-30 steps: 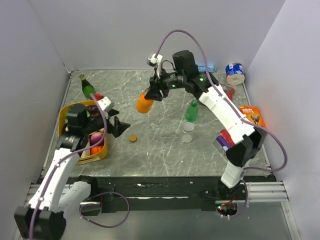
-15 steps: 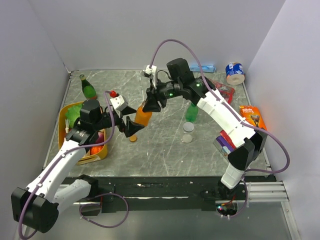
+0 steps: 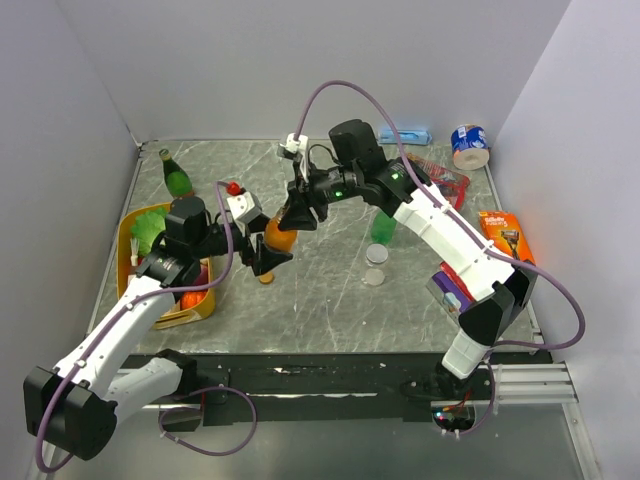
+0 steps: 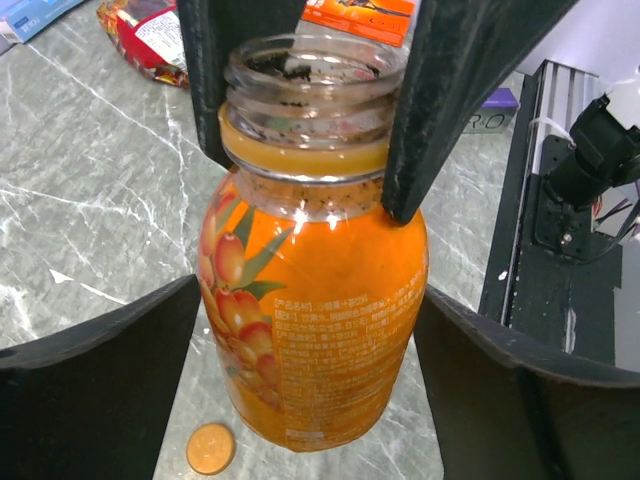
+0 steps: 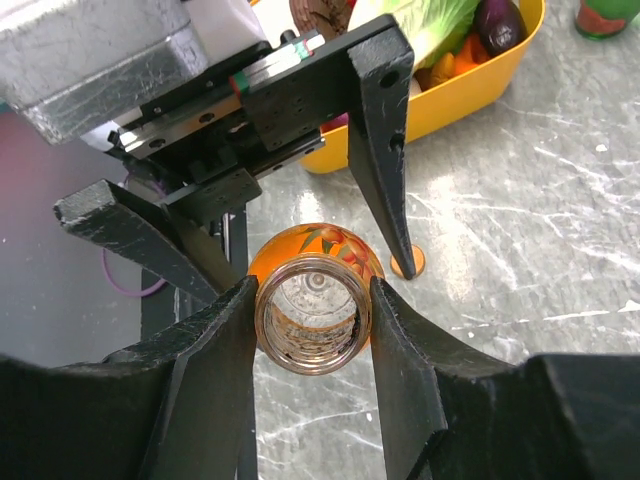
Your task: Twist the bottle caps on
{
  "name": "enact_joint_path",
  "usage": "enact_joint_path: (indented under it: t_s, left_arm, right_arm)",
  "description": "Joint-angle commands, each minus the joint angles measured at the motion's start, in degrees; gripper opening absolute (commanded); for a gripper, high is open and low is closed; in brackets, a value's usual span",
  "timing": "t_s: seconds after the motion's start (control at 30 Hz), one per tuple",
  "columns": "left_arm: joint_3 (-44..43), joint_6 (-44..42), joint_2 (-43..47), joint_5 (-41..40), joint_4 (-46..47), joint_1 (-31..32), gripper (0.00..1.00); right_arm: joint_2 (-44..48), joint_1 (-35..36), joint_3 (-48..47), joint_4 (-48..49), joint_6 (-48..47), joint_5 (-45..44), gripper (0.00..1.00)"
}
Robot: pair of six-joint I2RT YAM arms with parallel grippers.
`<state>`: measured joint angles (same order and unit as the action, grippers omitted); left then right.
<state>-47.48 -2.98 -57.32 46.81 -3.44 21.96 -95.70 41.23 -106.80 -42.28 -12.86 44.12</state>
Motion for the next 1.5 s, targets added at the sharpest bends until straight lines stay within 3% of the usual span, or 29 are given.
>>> enact_joint_path:
  t_s: [0.0,0.13,0.33,0.4,0.43,0.53,0.63,0.67,0.7,0.73,0.83,0.93,1.17,1.33,1.47]
  left_arm:
    - [-2.26,-2.55,0.45,2.23,0.02,0.28,0.88]
    - [-2.17,-3.17,0.54,2.67,-0.16,0.28,0.8]
    - [-2.0,-4.49,0.98,0.75,0.1,0.28,0.58]
    - [-1.39,-4.31,1.42,0.39,0.36,0.28,0.54]
    - [-1.12,-4.14,2.12,0.22,0.63,0.19,0.53]
    - [-0.77,-4.92,4.22,-0.57,-1.64,-0.59,0.51]
    - [-0.59,-6.24,7.29,-1.54,-4.55,-2.87,0.34]
    - [-0.33,-6.51,8.27,-2.24,-5.77,-3.75,0.15]
    - [0.72,-6.33,9.15,-2.59,-6.05,-4.72,0.07]
    - [1.34,-5.11,11.33,-3.38,-6.05,-6.56,0.01]
    - [3.8,-0.82,15.73,-6.19,-4.38,-10.86,0.01]
    - [3.45,4.27,18.81,-9.62,-3.5,-15.6,0.01]
    - [-1.81,7.46,21.37,-16.48,-3.24,-21.87,0.01]
    - [-2.79,8.96,22.78,-16.93,-4.64,-25.29,0.01]
    - [-3.05,9.31,23.57,-15.52,-6.4,-26.17,0.01]
  right_arm:
    - [3.5,0.25,-0.42,3.35,1.35,1.58,0.15]
    - [3.42,0.69,-0.51,3.0,1.17,1.58,0.16]
    - [3.59,1.83,0.19,2.91,1.17,1.32,0.22]
    - [3.77,2.1,0.54,3.26,1.96,1.23,0.33]
    - [3.77,2.1,0.2,3.08,2.23,1.32,0.48]
    - [4.73,-0.17,-2.96,0.64,-1.18,3.85,0.7]
    - [8.24,-5.87,-0.61,3.59,-4.8,6.51,0.83]
    - [9.64,-7.03,0.53,4.39,-6.63,5.9,0.87]
    - [9.92,-7.83,2.72,4.75,-8.48,5.28,0.9]
    - [10.01,-8.27,3.52,3.1,-11.28,4.23,0.9]
    - [7.21,-6.96,5.55,-1.3,-24.73,-0.42,0.86]
    - [1.06,-3.89,4.16,-8.32,-36.77,-3.16,0.75]
    - [-21.33,2.44,-11.29,-24.77,-62.77,-7.9,0.66]
    - [-28.83,7.1,-12.46,-21.8,-71.15,-13.26,0.66]
    - [-35.77,7.98,-17.27,-22.05,-72.39,-15.2,0.67]
